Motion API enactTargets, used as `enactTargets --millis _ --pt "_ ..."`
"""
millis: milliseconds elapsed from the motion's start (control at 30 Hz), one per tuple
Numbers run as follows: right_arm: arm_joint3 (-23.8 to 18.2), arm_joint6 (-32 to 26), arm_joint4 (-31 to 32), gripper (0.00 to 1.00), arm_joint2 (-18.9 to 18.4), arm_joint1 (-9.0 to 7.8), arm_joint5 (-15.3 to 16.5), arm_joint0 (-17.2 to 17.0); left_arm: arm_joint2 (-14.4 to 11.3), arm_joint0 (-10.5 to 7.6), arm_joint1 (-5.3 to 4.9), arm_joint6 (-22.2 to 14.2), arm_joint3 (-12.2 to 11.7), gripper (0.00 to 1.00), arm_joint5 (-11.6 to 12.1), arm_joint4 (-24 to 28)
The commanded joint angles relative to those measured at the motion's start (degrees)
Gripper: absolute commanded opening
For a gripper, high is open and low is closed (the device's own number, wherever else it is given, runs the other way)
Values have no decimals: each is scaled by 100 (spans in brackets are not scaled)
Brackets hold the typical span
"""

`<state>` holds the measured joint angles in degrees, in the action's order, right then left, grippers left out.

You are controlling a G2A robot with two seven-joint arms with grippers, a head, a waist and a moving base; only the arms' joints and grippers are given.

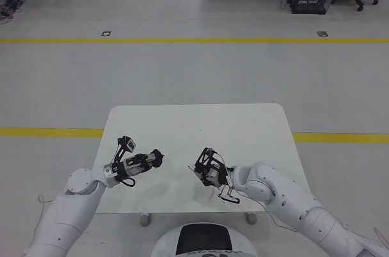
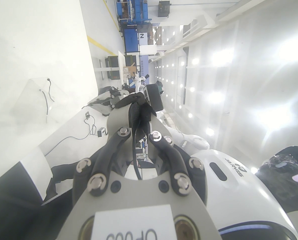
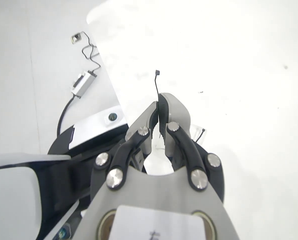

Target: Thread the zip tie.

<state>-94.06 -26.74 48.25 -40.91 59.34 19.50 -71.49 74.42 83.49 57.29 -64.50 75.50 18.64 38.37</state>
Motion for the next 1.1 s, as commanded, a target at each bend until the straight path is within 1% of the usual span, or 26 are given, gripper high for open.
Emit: enactTargets --millis 0,67,100,133,200,267,300,333,633,667,733,833,867,933,1000,1067 --pt "-93 475 -5 0 -67 -94 -2 -174 0 0 0 0 0 0 0 0" --pt "-140 875 -97 0 -105 -183 -2 -314 0 0 0 0 0 0 0 0" --pt "-146 1219 -148 0 -131 -243 -2 -403 0 0 0 0 0 0 0 0" --pt "-150 1406 -201 0 -125 -286 -2 -457 0 0 0 0 0 0 0 0" --pt "-137 1953 -330 0 -125 -385 -2 -542 0 0 0 0 0 0 0 0" --pt "-145 2316 -380 0 -73 -465 -2 -566 0 0 0 0 0 0 0 0" --pt "-160 2598 -439 0 -32 -515 -2 -561 0 0 0 0 0 0 0 0" --pt "-163 2680 -416 0 -1 -545 -2 -545 0 0 0 0 0 0 0 0" --pt "-163 2680 -416 0 -1 -545 -2 -545 0 0 0 0 0 0 0 0" --pt "-184 2805 -531 0 -14 -531 -4 -591 -21 5 3 81 21 0 -8 -47" --pt "-189 2950 -716 0 7 -508 -2 -650 -141 54 16 229 159 0 -39 -224" --pt "-79 3505 -898 0 -1 -471 -2 -743 -334 124 35 569 310 0 -51 -605" --pt "-35 3731 -950 0 18 -456 -2 -768 -434 149 51 721 361 0 -82 -710" --pt "48 3984 -985 0 65 -439 -2 -793 -559 150 71 909 398 0 -128 -850" --pt "155 4282 -1030 0 124 -419 -2 -811 -691 146 93 1203 421 0 -141 -1088" --pt "236 4485 -1046 0 180 -403 -2 -804 -778 143 111 1406 423 0 -174 -1181"
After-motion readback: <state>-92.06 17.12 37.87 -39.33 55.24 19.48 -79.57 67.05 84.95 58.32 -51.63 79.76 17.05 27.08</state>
